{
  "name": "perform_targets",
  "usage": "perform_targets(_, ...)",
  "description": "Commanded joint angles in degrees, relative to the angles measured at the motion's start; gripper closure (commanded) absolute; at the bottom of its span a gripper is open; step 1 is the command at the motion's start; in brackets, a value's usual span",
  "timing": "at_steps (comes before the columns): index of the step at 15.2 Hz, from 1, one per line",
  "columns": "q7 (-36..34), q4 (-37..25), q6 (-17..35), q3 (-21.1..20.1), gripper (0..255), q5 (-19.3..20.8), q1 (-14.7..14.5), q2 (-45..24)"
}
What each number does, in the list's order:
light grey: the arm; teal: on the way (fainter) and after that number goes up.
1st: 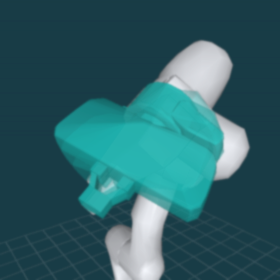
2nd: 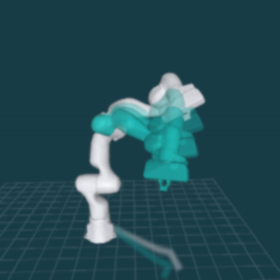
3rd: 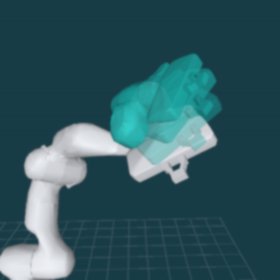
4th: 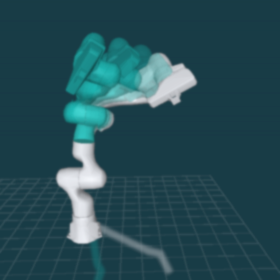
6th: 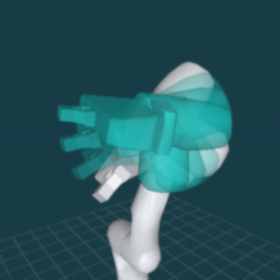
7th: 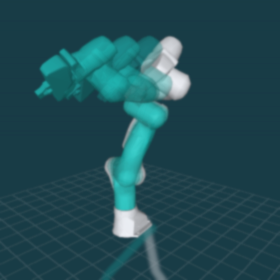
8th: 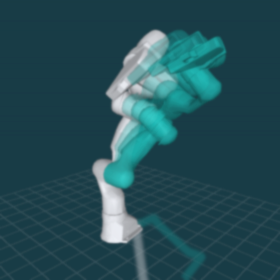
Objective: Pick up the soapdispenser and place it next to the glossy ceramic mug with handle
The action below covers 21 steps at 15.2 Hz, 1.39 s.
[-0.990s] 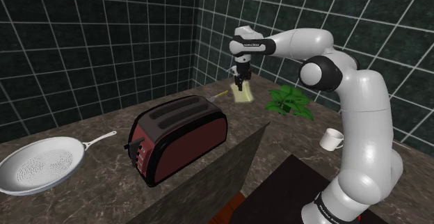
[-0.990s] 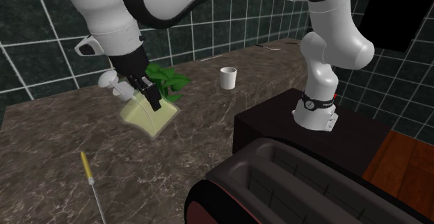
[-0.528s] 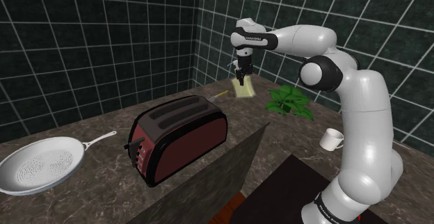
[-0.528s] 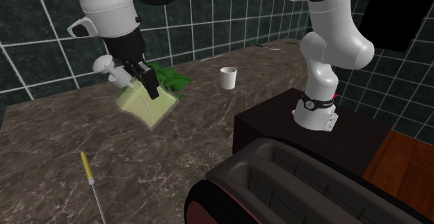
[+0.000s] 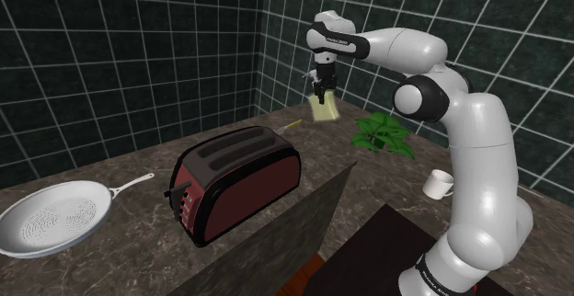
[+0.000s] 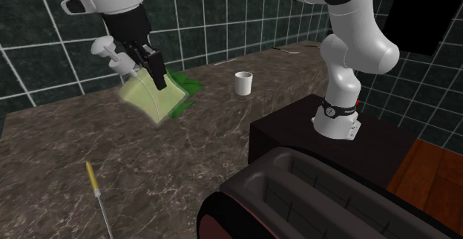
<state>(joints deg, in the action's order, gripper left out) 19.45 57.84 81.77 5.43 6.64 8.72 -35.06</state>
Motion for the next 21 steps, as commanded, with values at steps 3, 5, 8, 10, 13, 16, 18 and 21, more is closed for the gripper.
perform_targets(3,1.11,0.35,-1.30,0.29,255,0.19,0.60,1.81)
perform_targets(5,2.48,6.82,0.83,0.76,255,0.62,1.57,6.41)
perform_targets(8,4.76,14.33,3.04,1.61,255,1.28,3.08,12.14)
perform_targets(10,6.40,18.36,4.09,2.25,255,1.74,4.12,15.45)
perform_targets(13,9.02,23.37,5.23,3.34,255,2.47,5.70,19.83)
perform_targets(16,11.82,27.36,5.99,4.57,255,3.25,7.31,23.65)
perform_targets(18,13.79,29.54,6.33,5.44,255,3.80,8.41,25.92)
perform_targets(21,16.88,32.16,6.65,6.86,255,4.64,10.08,28.91)
